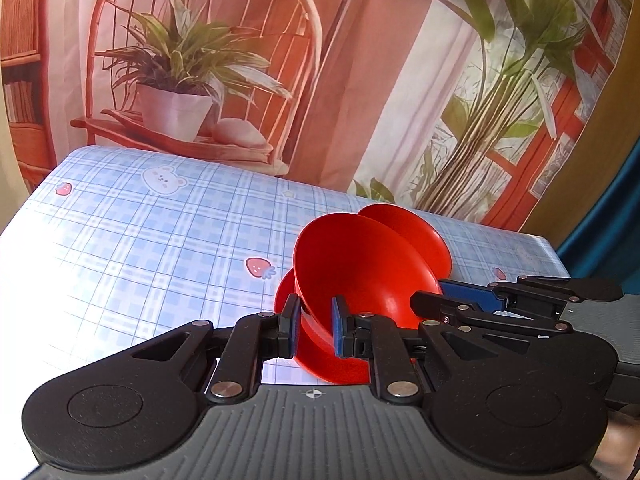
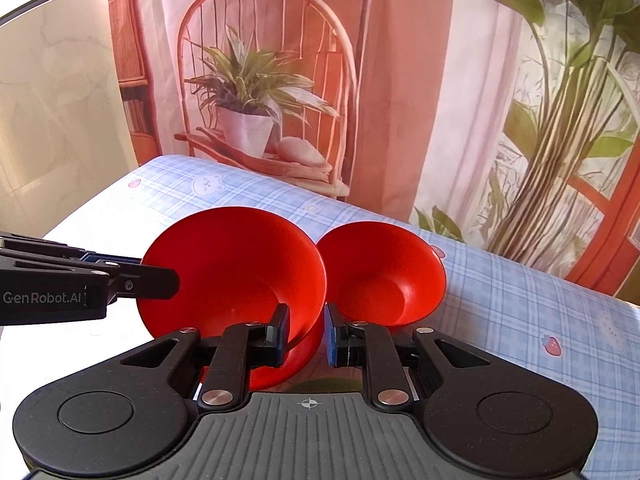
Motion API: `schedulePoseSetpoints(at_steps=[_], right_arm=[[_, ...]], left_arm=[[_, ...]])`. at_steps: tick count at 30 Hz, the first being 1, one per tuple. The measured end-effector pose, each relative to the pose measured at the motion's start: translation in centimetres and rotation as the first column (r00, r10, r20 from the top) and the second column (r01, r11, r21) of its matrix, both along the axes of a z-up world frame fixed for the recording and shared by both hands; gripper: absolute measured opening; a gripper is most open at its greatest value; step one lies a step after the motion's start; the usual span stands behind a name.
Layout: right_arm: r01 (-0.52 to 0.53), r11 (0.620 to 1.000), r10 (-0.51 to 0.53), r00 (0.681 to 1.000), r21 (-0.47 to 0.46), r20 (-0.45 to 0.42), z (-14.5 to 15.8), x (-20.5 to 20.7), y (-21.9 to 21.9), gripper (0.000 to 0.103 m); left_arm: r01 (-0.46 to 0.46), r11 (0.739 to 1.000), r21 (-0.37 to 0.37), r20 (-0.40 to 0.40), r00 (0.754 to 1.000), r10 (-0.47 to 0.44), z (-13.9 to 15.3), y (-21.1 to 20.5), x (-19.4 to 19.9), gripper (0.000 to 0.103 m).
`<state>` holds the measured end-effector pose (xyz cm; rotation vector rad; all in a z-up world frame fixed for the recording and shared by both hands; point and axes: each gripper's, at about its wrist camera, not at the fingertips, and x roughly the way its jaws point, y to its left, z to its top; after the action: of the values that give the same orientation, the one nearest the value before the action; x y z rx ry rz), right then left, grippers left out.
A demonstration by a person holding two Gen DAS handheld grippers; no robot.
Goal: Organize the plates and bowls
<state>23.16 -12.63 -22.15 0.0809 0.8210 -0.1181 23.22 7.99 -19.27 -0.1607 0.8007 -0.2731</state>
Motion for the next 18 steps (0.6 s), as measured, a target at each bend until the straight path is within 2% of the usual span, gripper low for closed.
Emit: schedulePoseSetpoints(at_steps=[18], right_arm=[[-0.02, 1.0, 0.021, 0.999, 0.012, -0.03, -1.4, 0.5, -0.2, 0.017]], left_arm=[[0.014, 0.998, 0.058, -0.039, 0.999, -0.012, -1.6, -0.6, 0.7, 0.017]])
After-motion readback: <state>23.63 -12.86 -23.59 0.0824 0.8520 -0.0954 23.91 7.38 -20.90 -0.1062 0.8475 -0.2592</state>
